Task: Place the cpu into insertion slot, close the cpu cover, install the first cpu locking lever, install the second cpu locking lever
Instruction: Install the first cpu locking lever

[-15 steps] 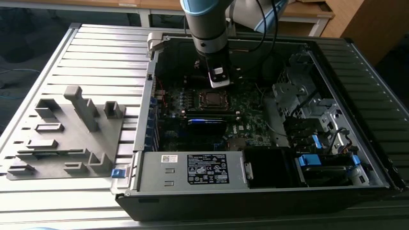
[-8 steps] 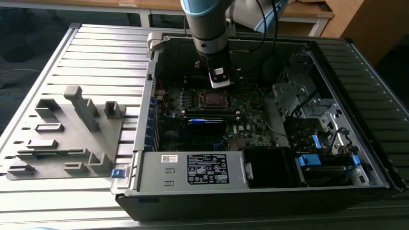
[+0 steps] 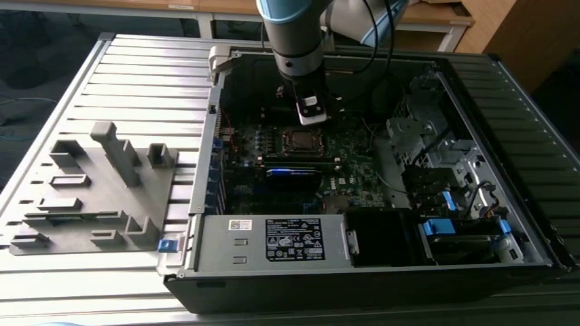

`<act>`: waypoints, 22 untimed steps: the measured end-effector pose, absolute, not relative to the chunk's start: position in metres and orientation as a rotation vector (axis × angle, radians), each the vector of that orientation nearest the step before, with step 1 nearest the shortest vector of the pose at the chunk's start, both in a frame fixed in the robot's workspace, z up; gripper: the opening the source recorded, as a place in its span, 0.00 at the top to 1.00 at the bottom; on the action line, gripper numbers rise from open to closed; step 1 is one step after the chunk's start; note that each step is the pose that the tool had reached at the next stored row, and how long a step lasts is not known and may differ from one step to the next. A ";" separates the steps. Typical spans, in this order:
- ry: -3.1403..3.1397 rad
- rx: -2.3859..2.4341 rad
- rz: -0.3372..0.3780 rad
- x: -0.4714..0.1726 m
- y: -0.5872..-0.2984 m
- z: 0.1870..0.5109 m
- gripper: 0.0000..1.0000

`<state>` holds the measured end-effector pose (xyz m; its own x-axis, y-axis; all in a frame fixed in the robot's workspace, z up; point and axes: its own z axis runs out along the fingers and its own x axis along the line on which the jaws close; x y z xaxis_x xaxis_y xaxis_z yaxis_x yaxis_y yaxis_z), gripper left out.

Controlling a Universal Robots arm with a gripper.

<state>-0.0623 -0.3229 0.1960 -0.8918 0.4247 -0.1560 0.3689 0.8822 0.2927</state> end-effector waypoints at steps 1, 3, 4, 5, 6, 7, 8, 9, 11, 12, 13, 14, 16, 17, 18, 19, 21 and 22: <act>2.836 0.606 0.378 -0.062 -0.323 0.196 0.89; 2.836 0.606 0.378 -0.062 -0.323 0.196 0.89; 2.836 0.606 0.379 -0.062 -0.323 0.196 0.89; 2.836 0.605 0.378 -0.062 -0.323 0.196 0.89; 2.836 0.605 0.379 -0.062 -0.323 0.196 0.89; 2.835 0.605 0.379 -0.062 -0.323 0.196 0.89; 2.831 0.604 0.380 -0.063 -0.323 0.196 0.89; 2.825 0.602 0.382 -0.062 -0.323 0.195 0.89; 2.816 0.598 0.384 -0.062 -0.323 0.195 0.89; 2.813 0.596 0.385 -0.062 -0.323 0.195 0.89; 2.811 0.595 0.385 -0.062 -0.323 0.195 0.89; 2.810 0.594 0.385 -0.062 -0.323 0.195 0.89; 2.810 0.594 0.385 -0.062 -0.323 0.195 0.89; 2.810 0.594 0.385 -0.062 -0.323 0.195 0.89; 2.810 0.594 0.386 -0.063 -0.323 0.195 0.89; 2.810 0.594 0.385 -0.063 -0.324 0.195 0.89; 2.810 0.594 0.385 -0.062 -0.325 0.194 0.89; 2.810 0.594 0.386 -0.062 -0.326 0.194 0.89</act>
